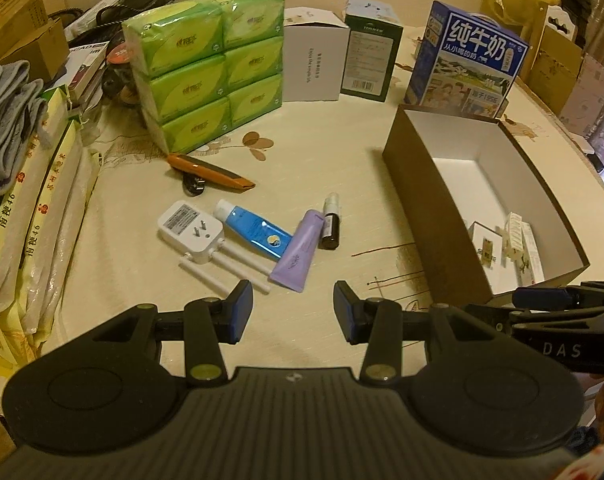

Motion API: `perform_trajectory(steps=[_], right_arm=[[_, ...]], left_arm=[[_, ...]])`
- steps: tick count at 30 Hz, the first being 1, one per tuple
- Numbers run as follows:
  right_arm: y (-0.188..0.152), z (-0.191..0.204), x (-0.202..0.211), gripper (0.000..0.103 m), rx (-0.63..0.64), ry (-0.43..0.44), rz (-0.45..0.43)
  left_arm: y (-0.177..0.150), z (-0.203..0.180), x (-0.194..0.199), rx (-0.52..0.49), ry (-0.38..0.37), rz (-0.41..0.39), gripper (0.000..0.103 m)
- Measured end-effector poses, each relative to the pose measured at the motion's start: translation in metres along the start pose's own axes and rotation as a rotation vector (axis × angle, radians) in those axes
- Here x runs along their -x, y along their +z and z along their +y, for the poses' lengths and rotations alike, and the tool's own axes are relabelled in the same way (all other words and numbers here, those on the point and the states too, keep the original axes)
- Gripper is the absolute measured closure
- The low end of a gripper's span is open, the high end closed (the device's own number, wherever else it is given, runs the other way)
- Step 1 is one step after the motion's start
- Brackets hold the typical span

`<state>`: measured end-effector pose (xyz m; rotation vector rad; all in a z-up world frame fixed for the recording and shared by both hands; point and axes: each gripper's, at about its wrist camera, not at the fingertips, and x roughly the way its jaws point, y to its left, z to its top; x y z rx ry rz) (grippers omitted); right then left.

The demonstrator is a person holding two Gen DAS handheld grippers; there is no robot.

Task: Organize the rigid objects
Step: 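Withdraw both tools from the box toward the purple tube and spray bottle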

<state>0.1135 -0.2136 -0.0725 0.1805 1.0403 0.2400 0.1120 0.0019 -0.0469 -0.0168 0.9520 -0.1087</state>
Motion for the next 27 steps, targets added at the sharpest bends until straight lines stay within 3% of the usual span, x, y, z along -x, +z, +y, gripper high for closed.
perform_trajectory(steps=[22, 27], right_arm=[[0.021, 0.025, -0.063, 0.040, 0.075, 0.000, 0.026], [0.029, 0.028, -0.082, 0.040, 0.090, 0.000, 0.013]], left_arm=[[-0.001, 0.039, -0.042, 0.081, 0.052, 0.049, 0.064], [0.000, 0.039, -0.060, 0.061, 0.040, 0.042, 0.064]])
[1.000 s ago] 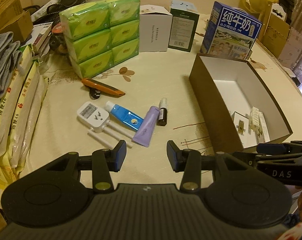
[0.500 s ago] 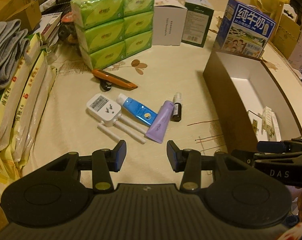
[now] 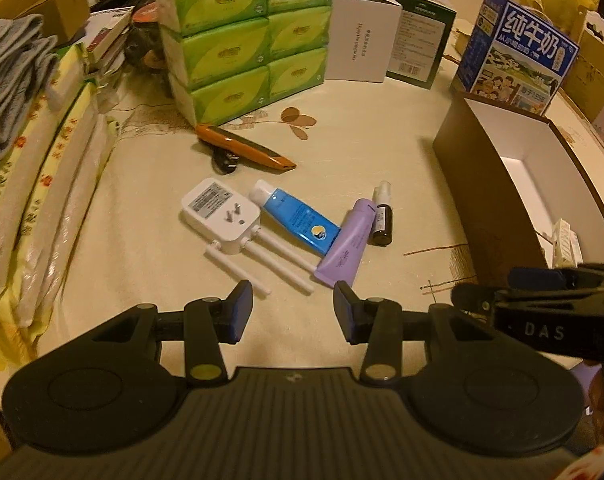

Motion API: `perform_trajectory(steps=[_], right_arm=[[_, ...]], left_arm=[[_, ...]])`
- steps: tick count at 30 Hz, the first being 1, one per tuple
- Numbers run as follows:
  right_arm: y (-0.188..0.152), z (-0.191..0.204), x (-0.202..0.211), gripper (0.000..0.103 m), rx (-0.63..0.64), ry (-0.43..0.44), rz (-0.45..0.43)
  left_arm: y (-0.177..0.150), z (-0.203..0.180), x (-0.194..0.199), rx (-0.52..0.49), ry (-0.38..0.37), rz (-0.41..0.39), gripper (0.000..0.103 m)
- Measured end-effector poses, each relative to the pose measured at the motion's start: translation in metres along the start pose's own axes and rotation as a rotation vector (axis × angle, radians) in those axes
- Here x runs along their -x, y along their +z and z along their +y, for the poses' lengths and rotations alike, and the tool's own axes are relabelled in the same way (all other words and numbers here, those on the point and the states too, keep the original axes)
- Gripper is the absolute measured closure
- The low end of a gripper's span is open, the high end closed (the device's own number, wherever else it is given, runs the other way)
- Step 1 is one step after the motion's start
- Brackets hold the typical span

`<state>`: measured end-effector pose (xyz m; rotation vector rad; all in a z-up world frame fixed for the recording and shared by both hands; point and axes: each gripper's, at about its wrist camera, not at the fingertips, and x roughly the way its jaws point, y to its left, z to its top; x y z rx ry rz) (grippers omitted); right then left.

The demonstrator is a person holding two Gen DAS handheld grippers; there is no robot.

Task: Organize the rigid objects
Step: 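Withdraw both tools from the box toward the purple tube and spray bottle, then grasp the purple tube with the left tool while the right tool grasps the dark spray bottle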

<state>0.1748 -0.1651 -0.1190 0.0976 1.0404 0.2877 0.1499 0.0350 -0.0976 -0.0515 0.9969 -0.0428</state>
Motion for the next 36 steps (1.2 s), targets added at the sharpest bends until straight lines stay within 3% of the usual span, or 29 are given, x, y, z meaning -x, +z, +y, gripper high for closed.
perform_trajectory(steps=[10, 16, 22, 28, 30, 36], right_arm=[[0.016, -0.005, -0.044, 0.041, -0.005, 0.001, -0.021], [0.019, -0.022, -0.061, 0.050, -0.049, -0.025, 0.004], [0.023, -0.040, -0.073, 0.053, -0.098, -0.045, 0.017], [0.030, -0.046, -0.079, 0.053, -0.127, -0.031, 0.008], [0.032, -0.048, -0.081, 0.053, -0.138, -0.025, 0.006], [0.038, -0.051, -0.091, 0.053, -0.147, -0.017, 0.006]], left_arm=[[0.010, -0.009, -0.061, -0.089, -0.062, -0.007, 0.065], [0.013, -0.031, -0.100, -0.190, -0.124, -0.006, 0.070], [0.016, -0.045, -0.133, -0.261, -0.168, 0.003, 0.070], [0.018, -0.057, -0.159, -0.333, -0.146, 0.017, 0.070], [0.017, -0.058, -0.164, -0.344, -0.138, 0.024, 0.074], [0.019, -0.053, -0.168, -0.322, -0.141, 0.010, 0.074]])
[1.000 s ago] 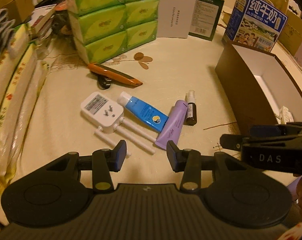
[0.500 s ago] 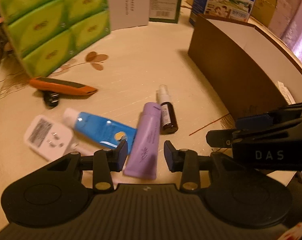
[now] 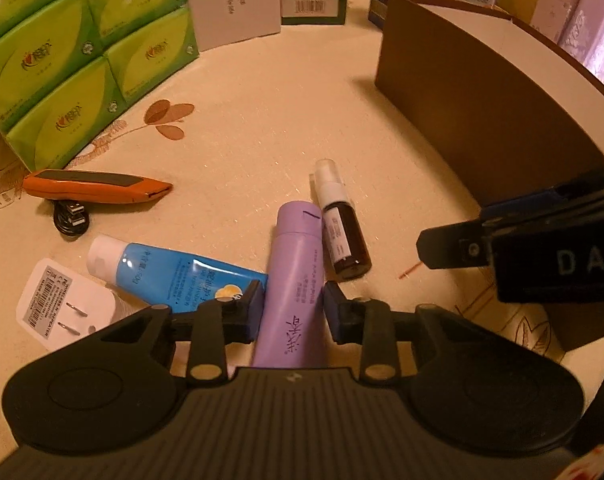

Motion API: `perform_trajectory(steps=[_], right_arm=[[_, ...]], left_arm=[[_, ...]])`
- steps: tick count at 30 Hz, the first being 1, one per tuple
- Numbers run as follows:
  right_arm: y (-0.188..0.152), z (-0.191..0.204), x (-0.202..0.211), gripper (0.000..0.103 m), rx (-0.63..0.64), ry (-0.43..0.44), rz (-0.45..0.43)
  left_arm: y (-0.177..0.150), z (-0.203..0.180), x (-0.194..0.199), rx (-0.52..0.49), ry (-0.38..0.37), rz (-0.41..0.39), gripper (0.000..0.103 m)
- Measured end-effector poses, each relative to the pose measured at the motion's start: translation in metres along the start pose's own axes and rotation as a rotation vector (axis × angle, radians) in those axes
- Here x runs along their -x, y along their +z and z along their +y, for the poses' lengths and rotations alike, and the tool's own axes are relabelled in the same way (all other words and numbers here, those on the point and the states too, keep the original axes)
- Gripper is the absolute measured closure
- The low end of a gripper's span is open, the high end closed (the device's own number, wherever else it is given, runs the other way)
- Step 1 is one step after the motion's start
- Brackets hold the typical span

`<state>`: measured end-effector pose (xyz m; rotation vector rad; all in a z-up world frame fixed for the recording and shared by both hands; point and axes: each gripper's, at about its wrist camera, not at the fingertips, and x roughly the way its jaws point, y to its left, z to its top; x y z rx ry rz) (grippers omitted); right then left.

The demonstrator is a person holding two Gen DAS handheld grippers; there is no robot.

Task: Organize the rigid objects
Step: 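Grasp the purple tube with the left tool while the right tool grasps the dark spray bottle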

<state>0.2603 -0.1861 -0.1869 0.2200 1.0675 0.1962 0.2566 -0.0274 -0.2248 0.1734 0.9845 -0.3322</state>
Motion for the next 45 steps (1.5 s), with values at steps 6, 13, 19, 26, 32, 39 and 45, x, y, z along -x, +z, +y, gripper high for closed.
perform_trajectory(steps=[6, 13, 19, 26, 32, 39, 45], right_arm=[[0.004, 0.006, -0.014, 0.053, 0.006, 0.020, 0.003], [0.016, 0.018, -0.042, 0.061, 0.037, 0.049, -0.001], [0.024, 0.015, -0.065, 0.071, 0.032, 0.050, 0.014], [0.012, 0.011, -0.060, 0.083, 0.065, 0.043, 0.043], [-0.029, 0.012, -0.039, 0.083, 0.100, 0.019, 0.071], [-0.064, 0.007, -0.015, 0.083, 0.131, 0.027, 0.114], [-0.060, 0.008, -0.020, 0.082, 0.114, 0.023, 0.129]], left_arm=[[0.006, 0.020, 0.003, 0.097, 0.041, -0.027, 0.075], [0.009, 0.040, 0.001, 0.146, 0.037, -0.031, 0.076], [0.011, 0.039, -0.003, 0.137, 0.034, -0.033, 0.076], [0.011, 0.028, -0.002, 0.104, 0.030, -0.019, 0.076], [-0.013, 0.015, 0.013, 0.152, 0.005, 0.007, 0.080], [-0.042, 0.006, 0.035, 0.234, -0.012, 0.050, 0.089], [-0.043, 0.005, 0.028, 0.247, -0.022, 0.086, 0.082]])
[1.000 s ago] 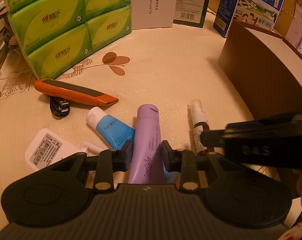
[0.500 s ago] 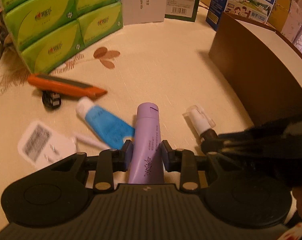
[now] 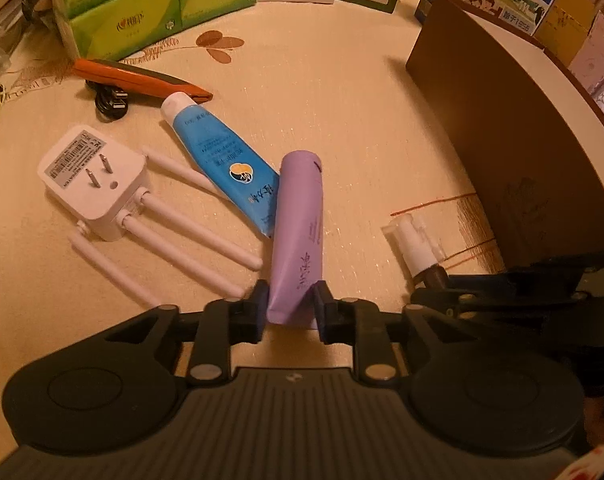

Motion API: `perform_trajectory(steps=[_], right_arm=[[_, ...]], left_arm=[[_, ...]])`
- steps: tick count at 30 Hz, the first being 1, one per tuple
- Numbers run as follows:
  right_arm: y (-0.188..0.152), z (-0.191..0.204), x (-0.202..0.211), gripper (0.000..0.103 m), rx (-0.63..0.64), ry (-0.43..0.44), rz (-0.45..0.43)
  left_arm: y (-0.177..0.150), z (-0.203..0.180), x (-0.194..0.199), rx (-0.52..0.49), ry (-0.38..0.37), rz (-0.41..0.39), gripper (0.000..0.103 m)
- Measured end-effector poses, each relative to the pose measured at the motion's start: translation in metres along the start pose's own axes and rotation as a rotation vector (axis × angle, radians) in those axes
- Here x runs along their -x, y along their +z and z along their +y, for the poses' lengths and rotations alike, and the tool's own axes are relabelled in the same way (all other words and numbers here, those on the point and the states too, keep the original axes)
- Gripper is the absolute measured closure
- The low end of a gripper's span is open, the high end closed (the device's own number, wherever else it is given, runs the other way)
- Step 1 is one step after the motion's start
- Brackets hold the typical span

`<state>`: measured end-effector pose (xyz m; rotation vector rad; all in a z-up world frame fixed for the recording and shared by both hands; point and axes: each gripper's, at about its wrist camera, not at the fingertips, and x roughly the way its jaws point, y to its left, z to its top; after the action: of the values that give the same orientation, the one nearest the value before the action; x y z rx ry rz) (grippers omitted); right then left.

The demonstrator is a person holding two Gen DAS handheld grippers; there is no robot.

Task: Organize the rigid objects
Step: 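Grasp the purple tube with the left tool while the right tool grasps the dark spray bottle, then lift both held items and carry them toward the cardboard box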

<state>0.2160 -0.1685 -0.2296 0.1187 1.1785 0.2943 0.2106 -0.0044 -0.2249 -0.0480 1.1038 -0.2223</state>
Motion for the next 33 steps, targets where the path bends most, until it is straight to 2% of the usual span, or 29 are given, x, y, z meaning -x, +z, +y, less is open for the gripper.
perform_trajectory(steps=[3, 10, 17, 21, 29, 33], right_arm=[[0.005, -0.001, -0.003, 0.081, 0.004, -0.002, -0.006], [0.013, -0.004, -0.007, 0.080, -0.014, -0.015, -0.019], [0.011, -0.005, -0.006, 0.078, -0.013, -0.025, -0.031], [0.011, -0.004, -0.007, 0.078, 0.002, -0.048, -0.050], [0.009, -0.004, -0.006, 0.078, 0.002, -0.074, -0.074], [0.006, -0.005, -0.004, 0.078, 0.009, -0.073, -0.068]], left_arm=[[0.006, 0.001, -0.005, -0.007, -0.006, 0.009, 0.077], [0.018, -0.005, -0.012, -0.064, 0.006, 0.010, 0.076], [0.019, -0.015, -0.008, -0.188, 0.039, -0.017, 0.075], [0.021, -0.017, -0.009, -0.225, 0.046, -0.033, 0.074], [0.028, -0.028, -0.025, -0.338, 0.025, -0.060, 0.074], [0.023, -0.027, -0.023, -0.328, 0.034, -0.064, 0.074]])
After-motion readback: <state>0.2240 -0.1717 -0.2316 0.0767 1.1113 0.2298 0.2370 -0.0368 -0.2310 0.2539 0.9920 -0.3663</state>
